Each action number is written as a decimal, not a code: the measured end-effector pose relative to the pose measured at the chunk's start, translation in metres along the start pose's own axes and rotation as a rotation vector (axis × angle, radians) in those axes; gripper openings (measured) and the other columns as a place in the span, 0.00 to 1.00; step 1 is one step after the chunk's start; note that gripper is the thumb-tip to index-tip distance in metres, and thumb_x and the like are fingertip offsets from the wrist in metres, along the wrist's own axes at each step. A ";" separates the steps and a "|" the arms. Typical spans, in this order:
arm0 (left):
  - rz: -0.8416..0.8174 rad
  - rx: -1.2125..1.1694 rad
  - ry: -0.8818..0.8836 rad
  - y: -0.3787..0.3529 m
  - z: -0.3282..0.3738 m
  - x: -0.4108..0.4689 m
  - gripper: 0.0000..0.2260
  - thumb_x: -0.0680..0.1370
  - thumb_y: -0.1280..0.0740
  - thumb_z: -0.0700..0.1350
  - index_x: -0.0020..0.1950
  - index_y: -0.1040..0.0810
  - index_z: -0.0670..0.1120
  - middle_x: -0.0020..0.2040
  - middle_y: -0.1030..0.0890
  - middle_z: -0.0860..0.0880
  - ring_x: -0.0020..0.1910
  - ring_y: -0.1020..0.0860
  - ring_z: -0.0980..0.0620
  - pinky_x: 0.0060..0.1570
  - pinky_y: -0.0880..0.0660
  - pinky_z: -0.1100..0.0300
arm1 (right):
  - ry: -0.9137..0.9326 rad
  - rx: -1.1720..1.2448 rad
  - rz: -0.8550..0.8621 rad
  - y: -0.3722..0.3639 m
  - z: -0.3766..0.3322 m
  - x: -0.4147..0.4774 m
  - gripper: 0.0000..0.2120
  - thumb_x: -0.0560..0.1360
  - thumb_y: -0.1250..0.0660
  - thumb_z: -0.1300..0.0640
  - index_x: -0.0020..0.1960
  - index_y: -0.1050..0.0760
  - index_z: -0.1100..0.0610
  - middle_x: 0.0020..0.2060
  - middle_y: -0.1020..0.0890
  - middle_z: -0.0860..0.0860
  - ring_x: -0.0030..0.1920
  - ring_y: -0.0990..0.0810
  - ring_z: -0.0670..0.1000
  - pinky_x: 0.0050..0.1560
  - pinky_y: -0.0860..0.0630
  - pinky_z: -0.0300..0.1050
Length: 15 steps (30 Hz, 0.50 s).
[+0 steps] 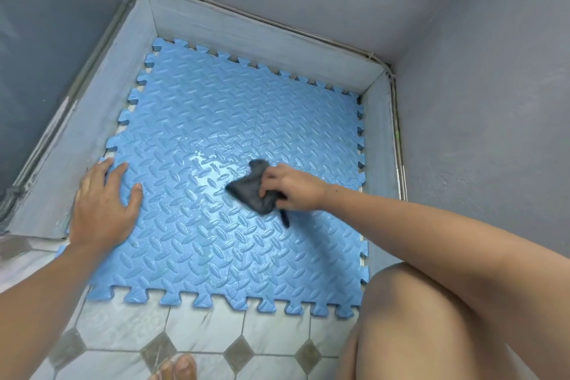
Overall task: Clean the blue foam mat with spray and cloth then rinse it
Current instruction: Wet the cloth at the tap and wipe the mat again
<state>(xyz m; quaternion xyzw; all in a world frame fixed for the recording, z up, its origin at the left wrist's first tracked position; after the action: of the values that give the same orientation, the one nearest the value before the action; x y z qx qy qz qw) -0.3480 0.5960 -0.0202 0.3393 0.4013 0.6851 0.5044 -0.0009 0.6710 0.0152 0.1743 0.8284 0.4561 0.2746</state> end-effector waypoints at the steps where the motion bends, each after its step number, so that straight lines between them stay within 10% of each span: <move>1: -0.008 0.003 -0.001 -0.001 -0.001 0.000 0.27 0.80 0.41 0.55 0.73 0.28 0.41 0.75 0.31 0.39 0.75 0.34 0.37 0.73 0.36 0.39 | -0.148 0.030 0.092 0.011 0.027 -0.008 0.15 0.72 0.30 0.58 0.58 0.23 0.49 0.58 0.25 0.48 0.58 0.29 0.53 0.59 0.26 0.53; 8: 0.001 0.001 0.003 -0.001 -0.001 0.001 0.27 0.79 0.42 0.56 0.73 0.27 0.40 0.74 0.30 0.38 0.74 0.34 0.36 0.72 0.36 0.39 | -1.049 0.038 0.479 0.033 0.156 -0.107 0.15 0.77 0.35 0.61 0.63 0.25 0.55 0.65 0.29 0.56 0.64 0.31 0.60 0.68 0.30 0.55; 15: 0.009 0.019 0.002 -0.003 -0.001 0.002 0.28 0.79 0.42 0.56 0.73 0.27 0.41 0.73 0.30 0.39 0.74 0.34 0.37 0.71 0.35 0.38 | -0.582 -0.053 0.404 0.024 0.082 -0.021 0.13 0.80 0.36 0.56 0.63 0.25 0.56 0.63 0.27 0.55 0.61 0.33 0.59 0.62 0.28 0.58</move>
<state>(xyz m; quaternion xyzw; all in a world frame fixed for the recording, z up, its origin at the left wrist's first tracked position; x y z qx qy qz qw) -0.3485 0.5985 -0.0232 0.3451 0.4069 0.6838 0.4978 0.0666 0.7264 0.0061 0.4502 0.6521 0.4538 0.4077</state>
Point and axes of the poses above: each hand's wrist, its own x-axis towards the middle knuckle, its own y-axis out of the back of the hand, z = x × y, the point moved 6 cm from there along x, towards the middle knuckle
